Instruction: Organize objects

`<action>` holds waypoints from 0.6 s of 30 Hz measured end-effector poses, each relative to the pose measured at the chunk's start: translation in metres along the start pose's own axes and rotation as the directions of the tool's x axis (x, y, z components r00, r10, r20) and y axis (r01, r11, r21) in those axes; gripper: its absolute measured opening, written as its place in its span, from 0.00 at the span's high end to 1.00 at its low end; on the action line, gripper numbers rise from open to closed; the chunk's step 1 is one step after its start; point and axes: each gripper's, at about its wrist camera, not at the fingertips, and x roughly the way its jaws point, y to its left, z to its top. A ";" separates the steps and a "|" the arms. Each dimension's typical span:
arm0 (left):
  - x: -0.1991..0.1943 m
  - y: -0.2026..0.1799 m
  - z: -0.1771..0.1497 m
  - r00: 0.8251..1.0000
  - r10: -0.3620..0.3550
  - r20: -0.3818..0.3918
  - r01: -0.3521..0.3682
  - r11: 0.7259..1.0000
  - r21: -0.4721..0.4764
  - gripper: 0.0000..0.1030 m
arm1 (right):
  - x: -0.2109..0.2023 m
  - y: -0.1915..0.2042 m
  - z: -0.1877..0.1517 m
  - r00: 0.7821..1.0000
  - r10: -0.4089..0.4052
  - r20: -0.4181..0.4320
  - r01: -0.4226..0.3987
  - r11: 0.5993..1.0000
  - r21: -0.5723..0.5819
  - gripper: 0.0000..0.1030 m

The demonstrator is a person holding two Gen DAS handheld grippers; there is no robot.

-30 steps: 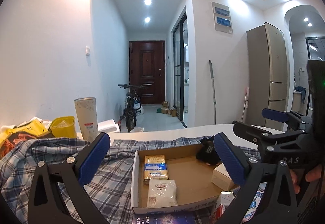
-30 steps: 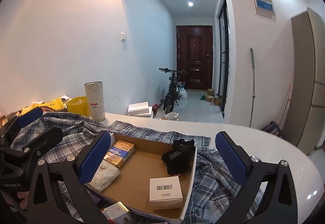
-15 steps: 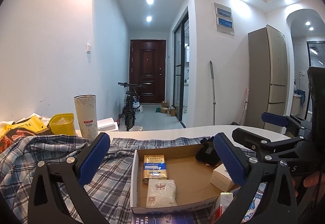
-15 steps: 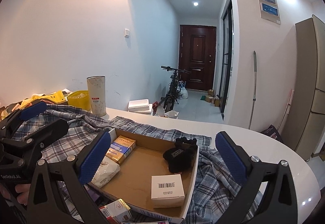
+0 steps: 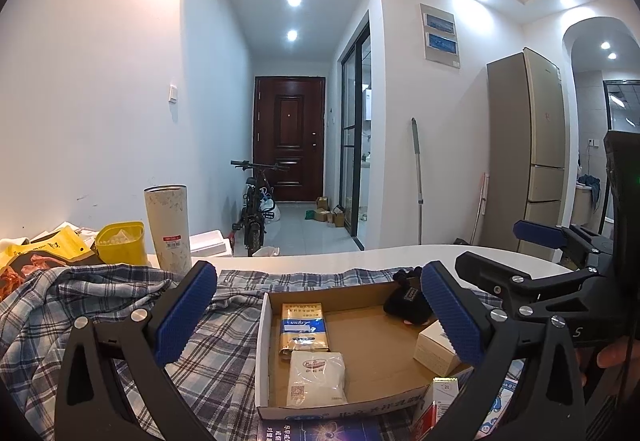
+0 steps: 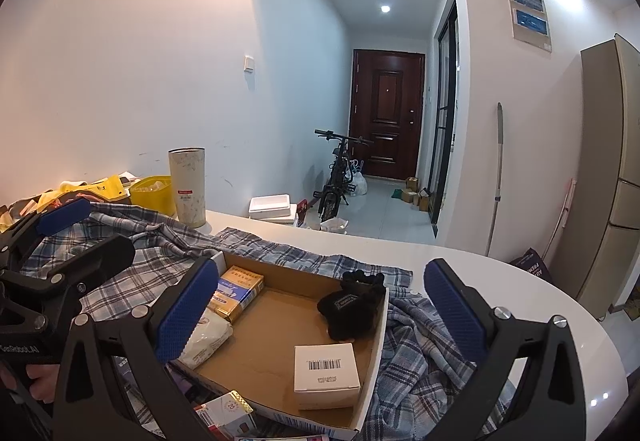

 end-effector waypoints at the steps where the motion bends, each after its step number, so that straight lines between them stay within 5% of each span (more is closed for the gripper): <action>1: 0.000 -0.001 0.000 1.000 0.000 0.001 0.000 1.000 0.001 0.00 | 0.000 0.000 0.000 1.000 0.000 -0.002 0.000 1.000 0.000 0.00; 18: -0.001 -0.001 0.000 1.000 0.002 -0.004 -0.002 1.000 0.001 0.00 | 0.001 -0.001 -0.001 1.000 -0.010 0.003 0.010 1.000 0.001 0.00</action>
